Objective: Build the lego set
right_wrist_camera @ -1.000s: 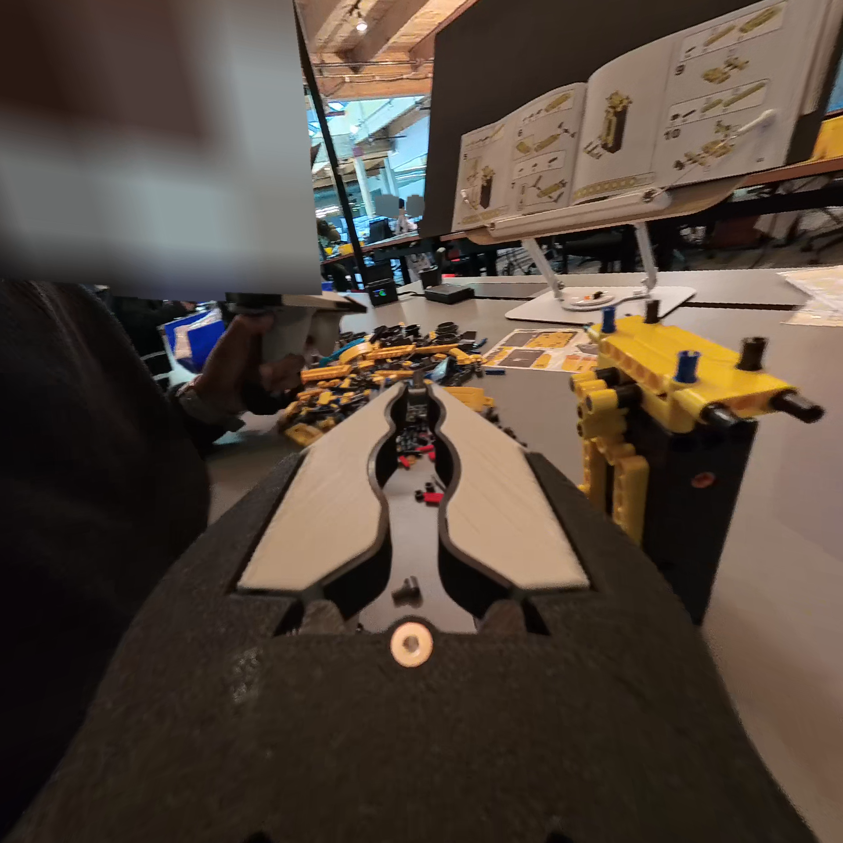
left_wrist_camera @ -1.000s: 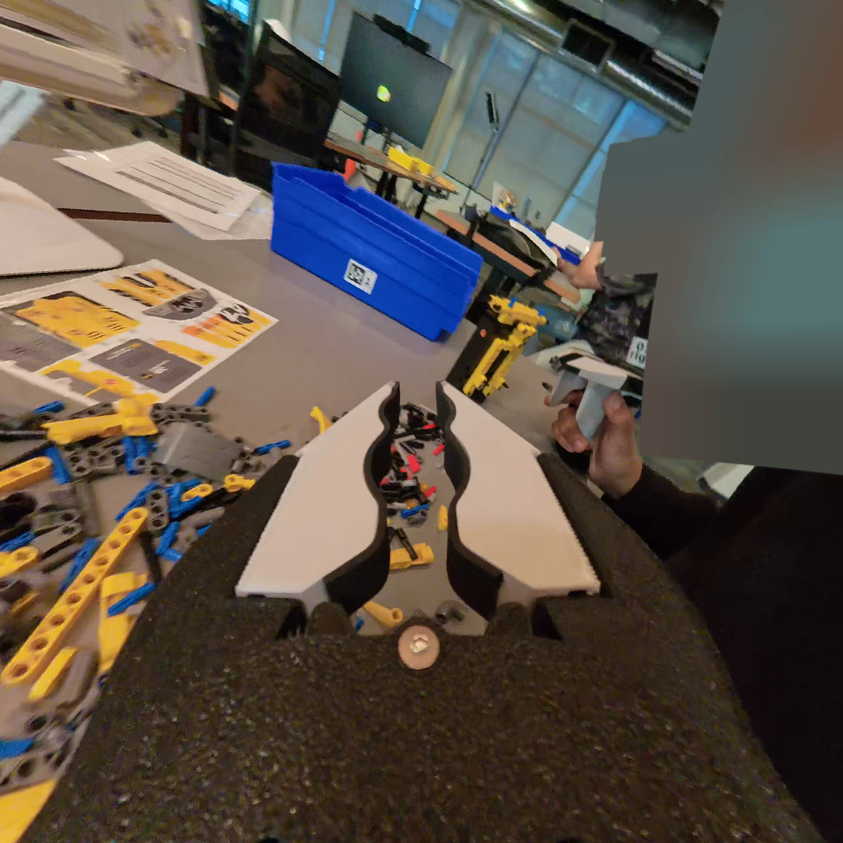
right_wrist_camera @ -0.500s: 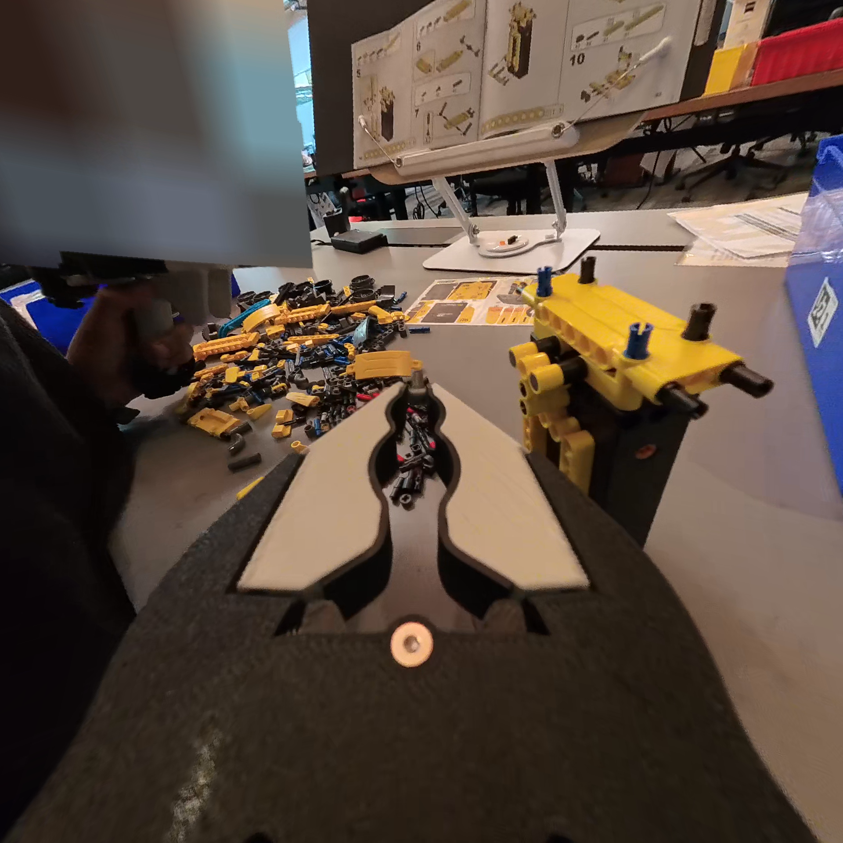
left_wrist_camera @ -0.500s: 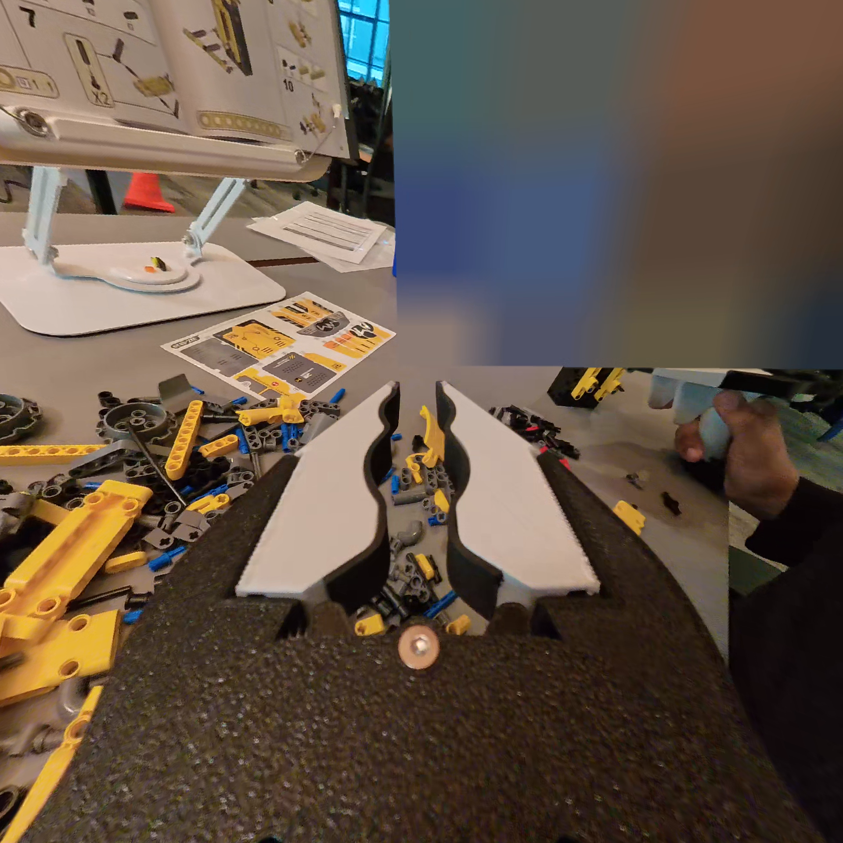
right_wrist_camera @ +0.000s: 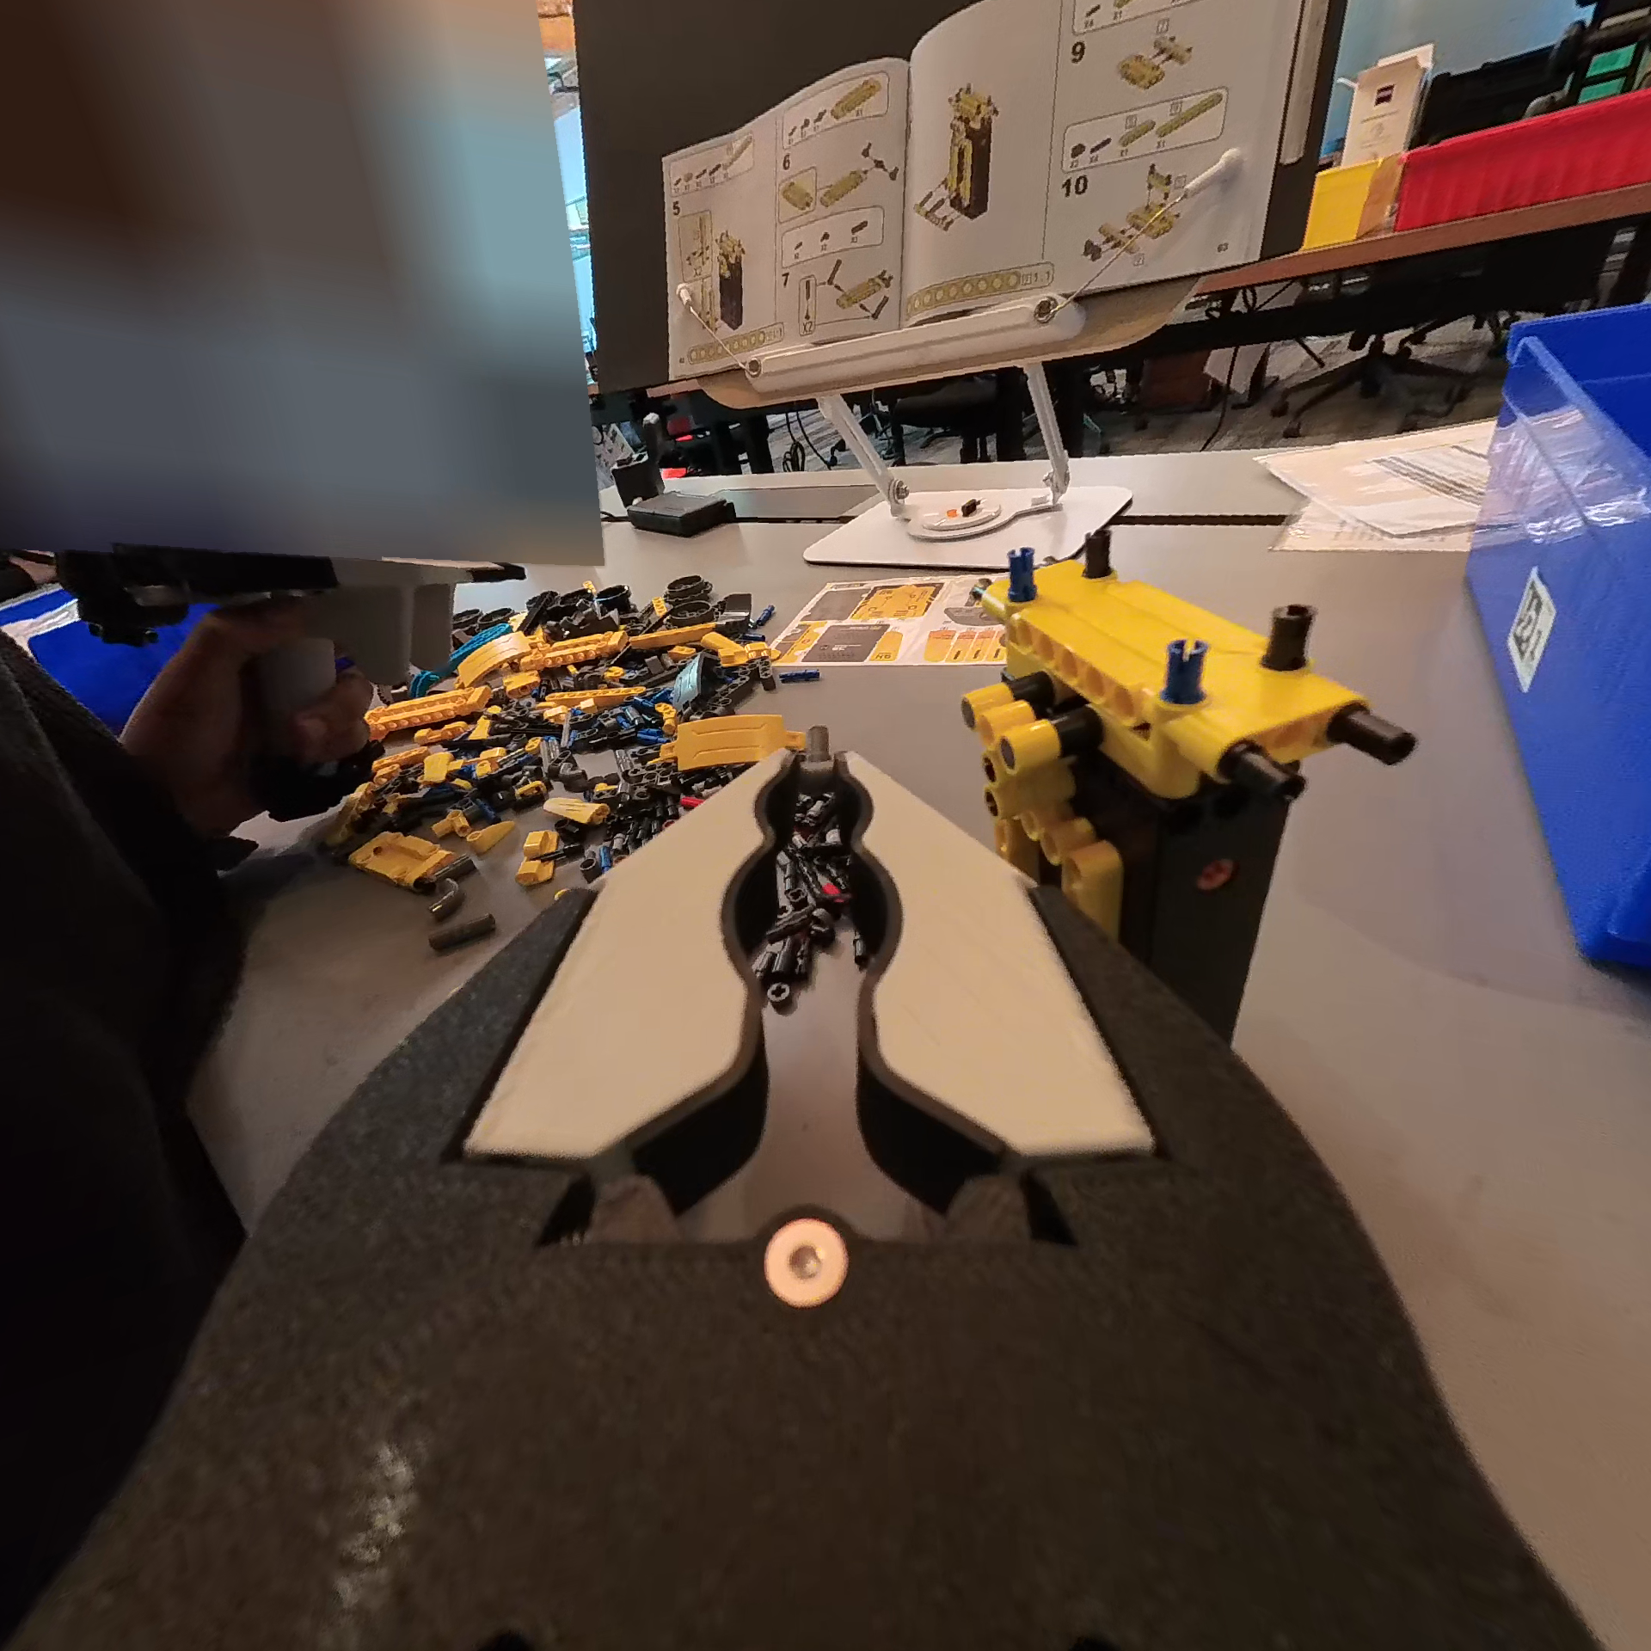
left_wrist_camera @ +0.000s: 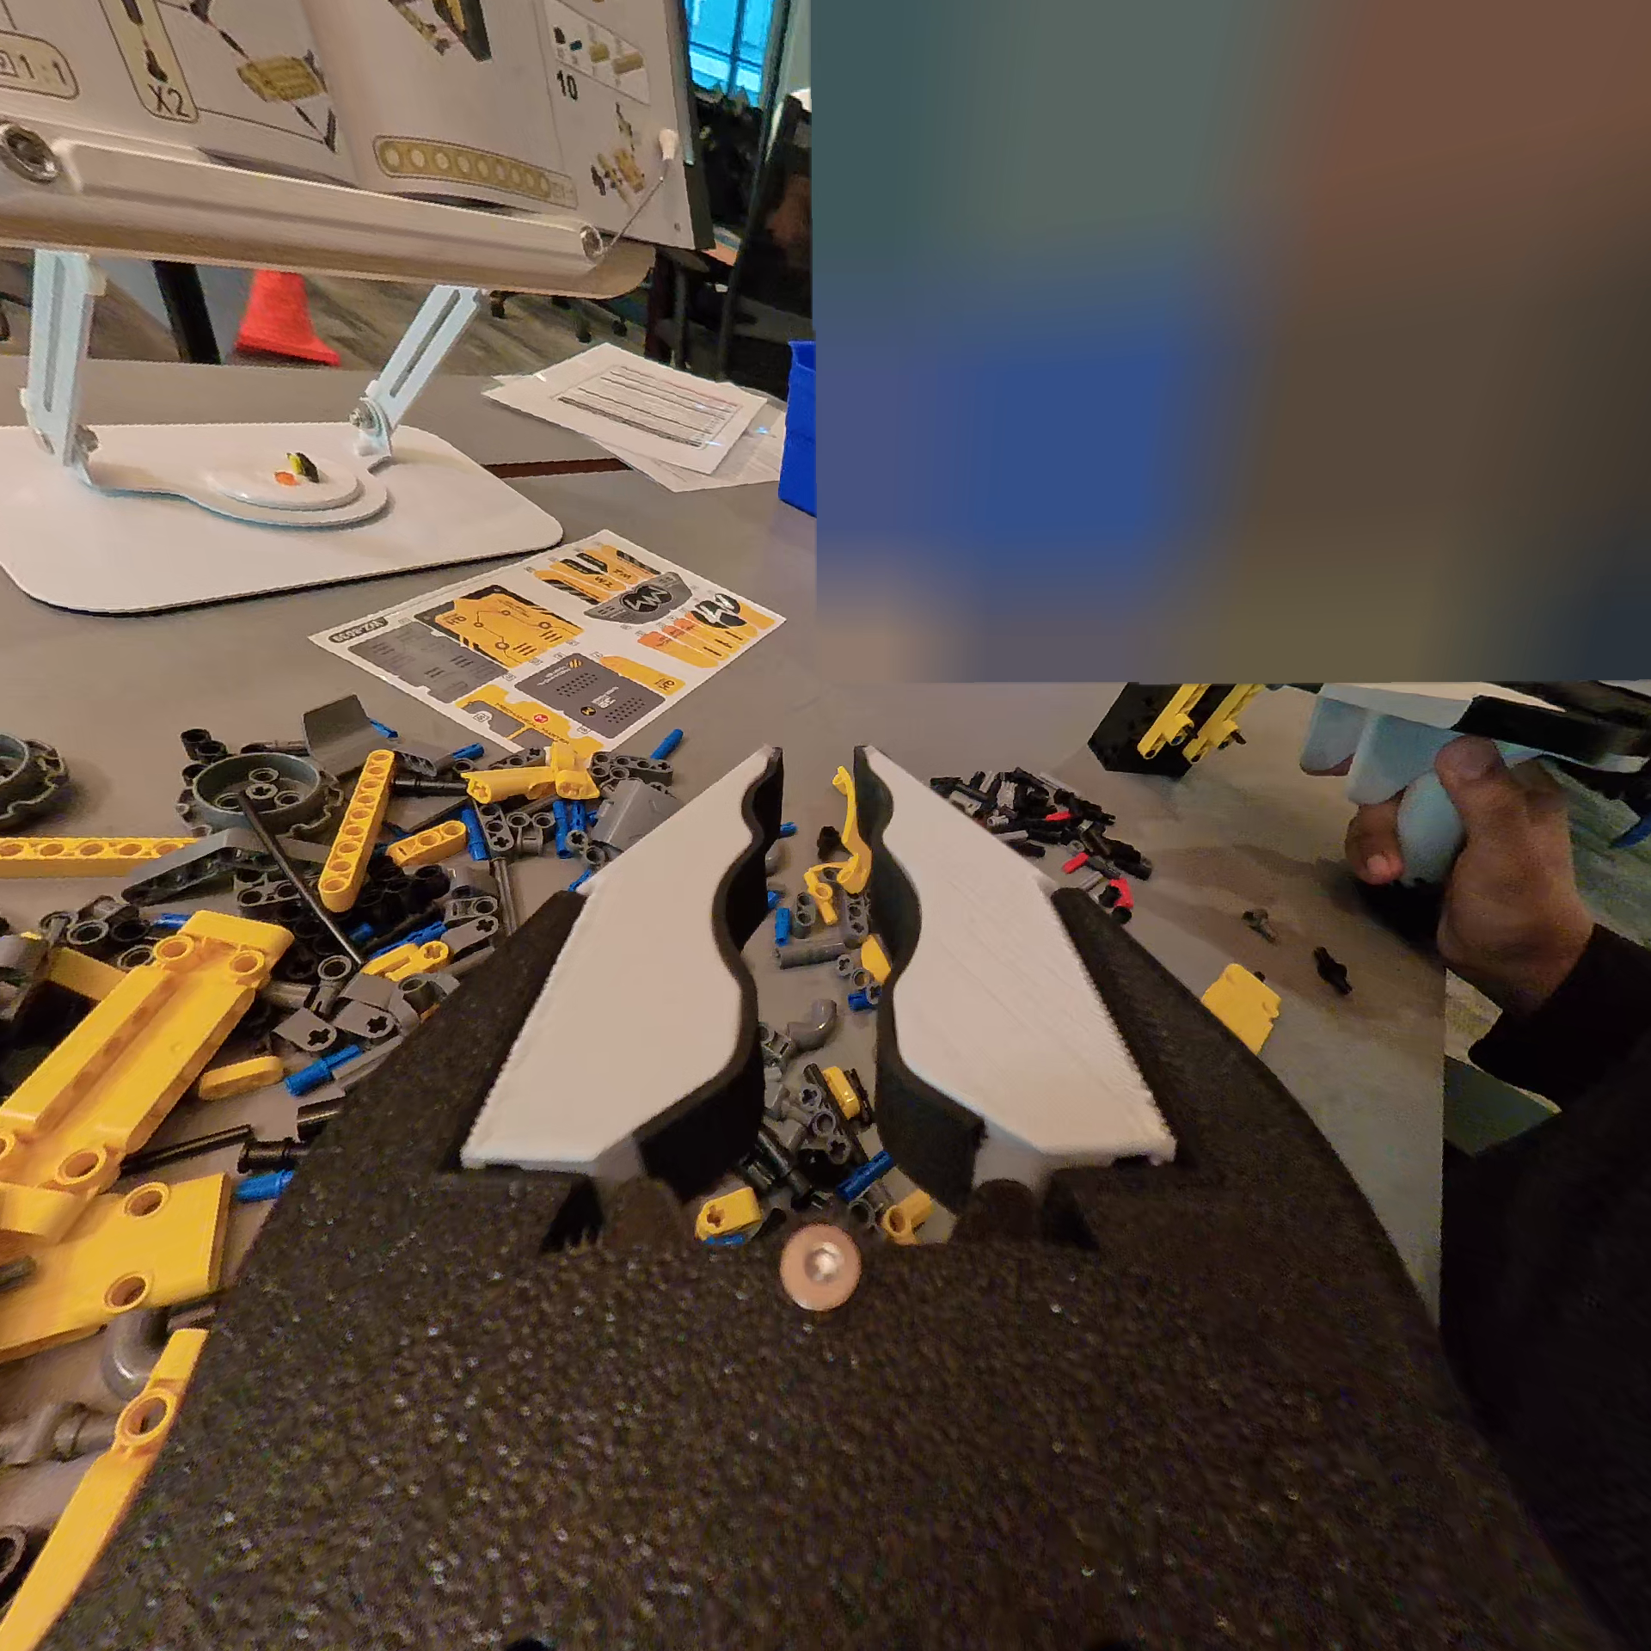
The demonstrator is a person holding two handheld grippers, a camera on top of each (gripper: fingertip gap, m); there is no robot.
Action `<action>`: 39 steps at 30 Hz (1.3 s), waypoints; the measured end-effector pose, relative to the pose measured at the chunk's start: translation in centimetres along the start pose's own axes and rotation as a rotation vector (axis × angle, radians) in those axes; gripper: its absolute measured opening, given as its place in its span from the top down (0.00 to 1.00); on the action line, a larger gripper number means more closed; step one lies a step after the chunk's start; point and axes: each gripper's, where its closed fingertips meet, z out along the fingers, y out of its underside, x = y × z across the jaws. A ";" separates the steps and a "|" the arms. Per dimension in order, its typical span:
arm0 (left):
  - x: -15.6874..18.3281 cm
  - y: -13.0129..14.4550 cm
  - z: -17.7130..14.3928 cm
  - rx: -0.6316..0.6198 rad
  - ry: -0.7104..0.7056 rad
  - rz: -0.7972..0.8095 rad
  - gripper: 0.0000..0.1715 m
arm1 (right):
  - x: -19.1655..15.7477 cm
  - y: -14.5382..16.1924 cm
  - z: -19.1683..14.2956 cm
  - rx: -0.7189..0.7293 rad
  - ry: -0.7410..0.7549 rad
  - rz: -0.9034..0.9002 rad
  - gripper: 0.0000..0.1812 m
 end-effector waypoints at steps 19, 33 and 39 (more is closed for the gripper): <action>-0.6 0.1 0.0 -0.004 -0.027 -0.018 0.91 | 0.5 -0.2 -0.3 0.014 0.052 -0.034 0.96; -0.6 0.3 0.1 -0.015 -0.026 -0.022 0.91 | 0.5 -0.1 -0.2 0.005 0.047 -0.035 0.96; -0.7 0.4 0.1 -0.019 -0.026 -0.023 0.91 | 0.5 -0.1 -0.2 0.004 0.046 -0.034 0.96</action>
